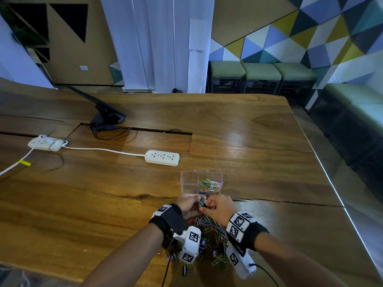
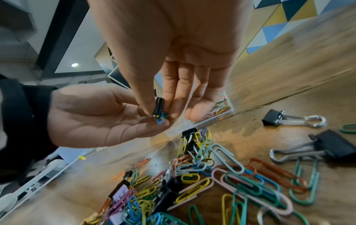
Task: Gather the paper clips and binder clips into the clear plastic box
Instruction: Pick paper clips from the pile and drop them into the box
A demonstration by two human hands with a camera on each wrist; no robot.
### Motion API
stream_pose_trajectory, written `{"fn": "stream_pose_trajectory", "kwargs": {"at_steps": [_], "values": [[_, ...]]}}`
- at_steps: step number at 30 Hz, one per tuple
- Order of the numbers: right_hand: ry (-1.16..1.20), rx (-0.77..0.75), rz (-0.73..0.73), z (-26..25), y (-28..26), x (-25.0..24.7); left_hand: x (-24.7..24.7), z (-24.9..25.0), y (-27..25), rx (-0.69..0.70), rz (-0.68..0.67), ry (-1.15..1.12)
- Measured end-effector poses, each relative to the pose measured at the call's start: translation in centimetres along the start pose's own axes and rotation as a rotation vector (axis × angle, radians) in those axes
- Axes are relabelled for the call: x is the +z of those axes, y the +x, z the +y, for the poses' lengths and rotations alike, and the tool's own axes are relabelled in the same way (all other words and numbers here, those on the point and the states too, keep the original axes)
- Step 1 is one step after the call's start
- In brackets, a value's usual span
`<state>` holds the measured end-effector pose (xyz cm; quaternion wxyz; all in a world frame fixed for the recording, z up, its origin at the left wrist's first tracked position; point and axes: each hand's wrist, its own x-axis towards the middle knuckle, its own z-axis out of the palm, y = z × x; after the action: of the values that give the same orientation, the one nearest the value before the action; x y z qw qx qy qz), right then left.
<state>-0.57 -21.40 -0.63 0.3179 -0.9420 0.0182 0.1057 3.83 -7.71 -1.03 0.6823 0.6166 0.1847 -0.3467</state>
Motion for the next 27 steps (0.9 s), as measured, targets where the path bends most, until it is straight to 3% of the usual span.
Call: {"fn": "stream_pose_trajectory", "kwargs": {"at_steps": [8, 12, 15, 20, 27], "values": [[0.11, 0.068, 0.061, 1.7, -0.5, -1.3, -0.6, 0.7, -0.1, -0.029, -0.065, 0.015], [0.064, 0.175, 0.011, 4.0, -1.4, -2.6, -0.7, 1.8, -0.1, 0.003, -0.081, 0.065], [-0.048, 0.231, -0.104, 5.8, -2.3, -3.1, -0.3, 2.9, 0.2, 0.061, -0.036, 0.154], [-0.254, 0.22, -0.285, 6.9, -3.1, -2.9, 0.5, 5.4, 1.1, 0.199, -0.004, 0.425], [-0.196, 0.267, -0.302, 7.7, -3.3, -2.7, 1.9, 8.0, 2.0, 0.512, 0.08, 1.031]]}}
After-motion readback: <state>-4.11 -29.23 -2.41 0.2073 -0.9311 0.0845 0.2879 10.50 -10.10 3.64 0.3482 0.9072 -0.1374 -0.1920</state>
